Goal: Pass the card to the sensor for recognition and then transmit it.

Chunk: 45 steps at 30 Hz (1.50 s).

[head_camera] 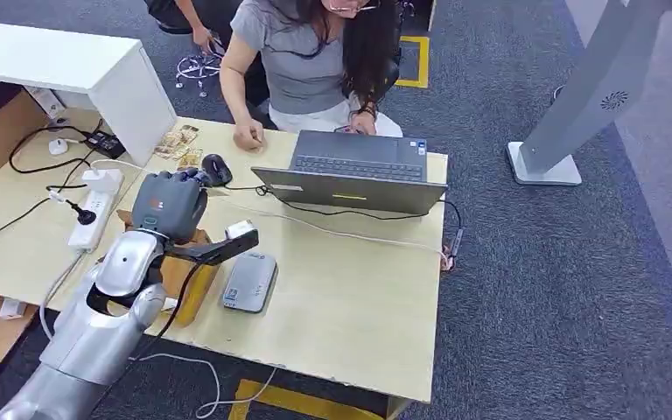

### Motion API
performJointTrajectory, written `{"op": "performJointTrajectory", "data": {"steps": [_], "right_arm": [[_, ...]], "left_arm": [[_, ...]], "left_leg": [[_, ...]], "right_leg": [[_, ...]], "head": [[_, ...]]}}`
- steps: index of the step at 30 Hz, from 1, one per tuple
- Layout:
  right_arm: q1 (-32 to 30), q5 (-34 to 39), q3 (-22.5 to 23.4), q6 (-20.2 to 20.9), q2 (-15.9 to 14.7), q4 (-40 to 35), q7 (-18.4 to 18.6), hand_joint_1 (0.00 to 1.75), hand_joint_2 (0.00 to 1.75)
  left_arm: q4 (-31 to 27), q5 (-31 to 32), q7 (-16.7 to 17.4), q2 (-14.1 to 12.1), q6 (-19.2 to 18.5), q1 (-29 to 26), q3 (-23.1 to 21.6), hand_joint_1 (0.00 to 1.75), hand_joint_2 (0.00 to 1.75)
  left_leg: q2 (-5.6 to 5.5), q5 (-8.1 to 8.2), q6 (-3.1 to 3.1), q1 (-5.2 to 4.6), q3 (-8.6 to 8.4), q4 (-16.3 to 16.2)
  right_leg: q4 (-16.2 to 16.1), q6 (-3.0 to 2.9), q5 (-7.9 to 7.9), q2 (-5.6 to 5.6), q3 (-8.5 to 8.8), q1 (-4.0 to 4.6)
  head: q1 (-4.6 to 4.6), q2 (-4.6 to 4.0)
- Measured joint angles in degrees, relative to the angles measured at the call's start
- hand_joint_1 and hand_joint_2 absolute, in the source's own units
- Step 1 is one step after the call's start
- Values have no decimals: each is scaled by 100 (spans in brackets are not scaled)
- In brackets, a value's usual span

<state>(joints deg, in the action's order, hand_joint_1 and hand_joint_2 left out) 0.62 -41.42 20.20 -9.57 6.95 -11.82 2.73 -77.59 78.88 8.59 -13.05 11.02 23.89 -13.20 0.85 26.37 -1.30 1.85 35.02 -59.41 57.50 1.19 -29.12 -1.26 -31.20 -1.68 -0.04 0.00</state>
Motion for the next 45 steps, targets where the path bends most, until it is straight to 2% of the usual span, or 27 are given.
{"op": "performJointTrajectory", "data": {"steps": [11, 13, 18, 29, 36, 45], "right_arm": [[0, -22, 0, 17, 0, 0, 26, 0, 175], [1, -44, -2, 20, 2, 0, 39, 0, 175], [2, -112, -9, 44, 2, 0, 79, 0, 175], [1, -114, -9, 79, 11, 0, 68, 0, 175], [1, -127, -15, 72, 13, 0, 87, 0, 175], [0, -216, -31, 68, 13, 0, 157, 0, 175]], "left_arm": [[-55, 180, 20, 125, -258, -128, -580, 175, 175], [39, 238, 81, 153, -424, -151, -684, 175, 175], [356, 326, 151, 212, -417, -234, -846, 175, 175], [721, 339, 157, 251, -442, -314, -892, 175, 175], [887, 354, 266, 269, -743, -427, -894, 175, 175], [1064, 195, 266, 271, -927, -524, -894, 175, 175]], "left_leg": [[-1, 0, 0, 0, 0, 0], [1, 0, 0, 0, 0, 0], [1, 0, 0, 0, 0, 0], [0, 0, 0, 0, 0, 0], [1, 0, 0, 0, 1, 0], [-1, 0, 0, 0, -1, 1]], "right_leg": [[0, 0, 0, -1, 0, 0], [0, 0, 0, 1, 0, 0], [0, 0, 0, 0, 0, 0], [0, 0, 0, 1, 0, 0], [0, 0, 0, 1, 1, 0], [0, 0, 0, -2, 3, 0]], "head": [[-2, 0], [0, 0], [0, 0], [-2, 0], [0, 0], [-2, 0]]}}
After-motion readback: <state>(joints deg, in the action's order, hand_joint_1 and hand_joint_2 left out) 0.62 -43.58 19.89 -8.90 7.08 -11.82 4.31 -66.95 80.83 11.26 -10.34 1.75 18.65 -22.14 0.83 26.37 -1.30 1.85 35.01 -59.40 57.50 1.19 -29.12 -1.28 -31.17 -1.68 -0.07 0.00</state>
